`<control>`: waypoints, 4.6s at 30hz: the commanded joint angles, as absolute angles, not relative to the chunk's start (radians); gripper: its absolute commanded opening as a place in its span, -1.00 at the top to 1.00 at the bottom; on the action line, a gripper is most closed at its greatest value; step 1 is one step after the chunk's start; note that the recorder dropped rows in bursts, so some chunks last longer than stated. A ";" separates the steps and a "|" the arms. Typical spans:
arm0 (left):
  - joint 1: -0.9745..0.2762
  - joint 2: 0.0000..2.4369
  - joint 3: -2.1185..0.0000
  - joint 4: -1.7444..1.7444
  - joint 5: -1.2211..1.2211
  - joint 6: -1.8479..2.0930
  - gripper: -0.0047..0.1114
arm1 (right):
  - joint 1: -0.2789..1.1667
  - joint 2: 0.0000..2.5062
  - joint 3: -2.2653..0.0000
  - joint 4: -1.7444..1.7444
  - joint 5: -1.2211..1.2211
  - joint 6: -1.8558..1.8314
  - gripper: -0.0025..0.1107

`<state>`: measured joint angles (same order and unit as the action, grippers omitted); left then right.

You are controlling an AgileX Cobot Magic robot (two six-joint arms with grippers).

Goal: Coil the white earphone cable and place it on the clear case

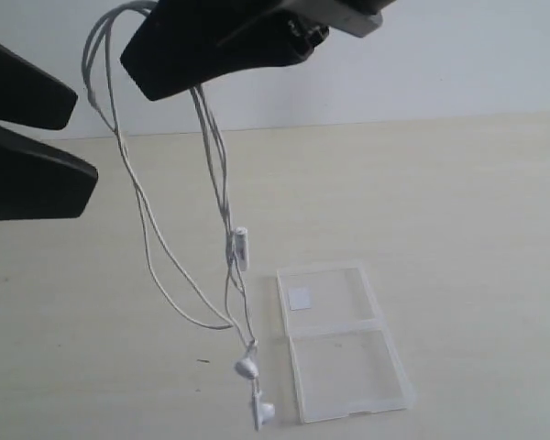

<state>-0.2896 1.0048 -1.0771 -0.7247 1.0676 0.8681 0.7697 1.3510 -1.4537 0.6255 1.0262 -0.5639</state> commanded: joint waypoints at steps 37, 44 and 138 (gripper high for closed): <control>-0.289 1.002 -0.850 -1.087 0.844 1.224 -0.40 | 0.773 1.396 -1.464 0.794 0.903 -0.654 0.96; -0.289 1.002 -0.850 -1.089 0.844 1.224 -0.40 | 0.773 1.396 -1.464 0.834 0.867 -0.677 0.96; -0.289 1.000 -0.850 -1.035 0.829 1.166 0.36 | 0.771 1.312 -1.464 0.727 0.748 -0.488 0.96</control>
<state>-0.2896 1.0024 -0.8528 -1.0338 0.8294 1.1706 0.7697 1.3207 -1.4553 0.7193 0.7662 -0.4857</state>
